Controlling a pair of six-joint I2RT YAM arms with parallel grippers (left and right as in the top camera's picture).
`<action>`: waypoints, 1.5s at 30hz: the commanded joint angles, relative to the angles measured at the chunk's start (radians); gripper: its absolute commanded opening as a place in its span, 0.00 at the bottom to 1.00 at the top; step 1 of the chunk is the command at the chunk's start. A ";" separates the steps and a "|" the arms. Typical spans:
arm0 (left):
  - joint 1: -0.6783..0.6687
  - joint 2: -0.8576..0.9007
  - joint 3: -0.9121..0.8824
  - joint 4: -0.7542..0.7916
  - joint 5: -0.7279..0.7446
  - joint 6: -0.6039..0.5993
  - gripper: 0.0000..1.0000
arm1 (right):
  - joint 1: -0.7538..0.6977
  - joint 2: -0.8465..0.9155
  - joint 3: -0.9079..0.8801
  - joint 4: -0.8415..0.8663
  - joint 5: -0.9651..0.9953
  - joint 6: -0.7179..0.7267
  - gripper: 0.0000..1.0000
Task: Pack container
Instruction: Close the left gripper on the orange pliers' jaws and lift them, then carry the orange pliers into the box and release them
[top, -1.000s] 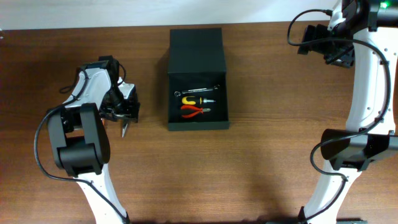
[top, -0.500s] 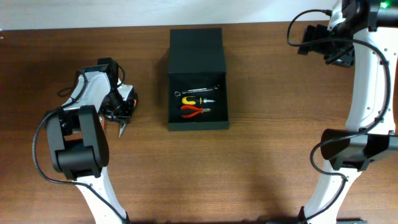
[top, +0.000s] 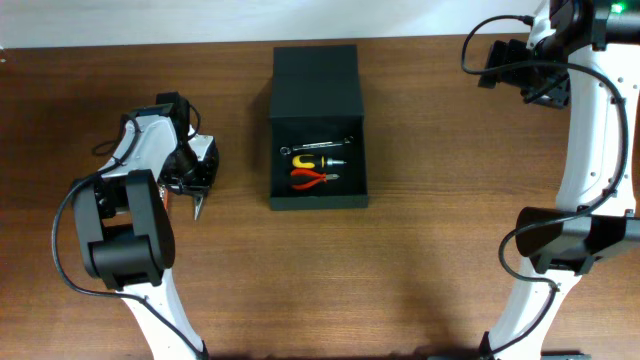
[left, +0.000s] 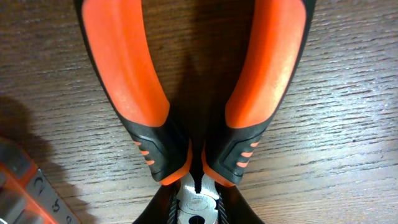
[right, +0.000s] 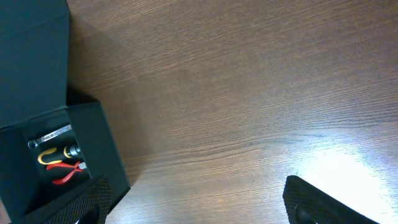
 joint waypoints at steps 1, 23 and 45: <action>-0.003 0.058 -0.035 0.035 0.067 0.002 0.02 | -0.006 0.007 -0.001 -0.006 0.009 -0.003 0.88; -0.004 -0.090 0.053 0.034 0.018 0.051 0.02 | -0.006 0.007 -0.001 -0.006 0.009 -0.003 0.88; -0.175 -0.280 0.172 0.020 -0.149 0.179 0.02 | -0.006 0.007 -0.001 -0.006 0.009 -0.003 0.88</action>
